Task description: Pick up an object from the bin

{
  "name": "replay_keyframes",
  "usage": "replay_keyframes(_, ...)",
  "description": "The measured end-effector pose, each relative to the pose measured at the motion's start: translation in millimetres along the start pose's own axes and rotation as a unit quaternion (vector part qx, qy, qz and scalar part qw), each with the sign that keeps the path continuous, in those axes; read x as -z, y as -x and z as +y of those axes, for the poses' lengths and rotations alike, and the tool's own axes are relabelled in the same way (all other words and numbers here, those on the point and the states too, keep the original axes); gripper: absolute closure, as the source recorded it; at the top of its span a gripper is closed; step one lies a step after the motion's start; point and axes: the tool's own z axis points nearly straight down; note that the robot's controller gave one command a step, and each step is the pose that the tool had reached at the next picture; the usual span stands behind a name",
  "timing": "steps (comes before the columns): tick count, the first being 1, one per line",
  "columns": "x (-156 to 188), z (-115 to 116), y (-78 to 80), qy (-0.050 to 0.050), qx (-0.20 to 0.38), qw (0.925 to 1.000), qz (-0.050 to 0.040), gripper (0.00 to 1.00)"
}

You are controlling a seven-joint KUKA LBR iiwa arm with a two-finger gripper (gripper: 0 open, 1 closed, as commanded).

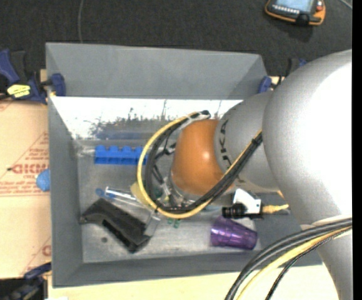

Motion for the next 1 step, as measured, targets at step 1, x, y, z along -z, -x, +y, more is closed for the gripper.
replay_keyframes(1,7.5,-6.4,44.0,-0.003,0.051,0.9986,0.0081,0.00)
